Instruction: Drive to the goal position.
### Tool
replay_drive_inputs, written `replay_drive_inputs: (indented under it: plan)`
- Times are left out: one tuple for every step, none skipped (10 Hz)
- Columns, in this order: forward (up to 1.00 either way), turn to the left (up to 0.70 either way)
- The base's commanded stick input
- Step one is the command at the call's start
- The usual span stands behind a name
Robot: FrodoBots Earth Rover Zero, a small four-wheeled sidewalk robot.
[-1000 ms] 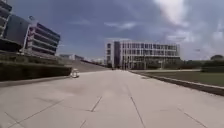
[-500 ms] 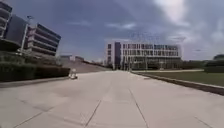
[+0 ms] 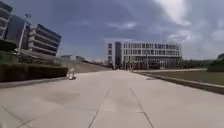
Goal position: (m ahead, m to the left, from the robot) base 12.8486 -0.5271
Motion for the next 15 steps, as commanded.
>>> replay_drive_inputs:
  plan:
    - [0.7, 0.0]
    - [0.7, 0.0]
    - [0.7, 0.0]
    - [0.7, 0.0]
    - [0.7, 0.0]
    - [0.7, 0.0]
    - [0.7, 0.0]
    - [0.7, 0.0]
    - [0.7, 0.0]
    - [0.7, 0.0]
    - [0.7, 0.0]
    - [0.7, 0.0]
    - [0.7, 0.0]
    - [0.7, 0.0]
    - [0.7, 0.0]
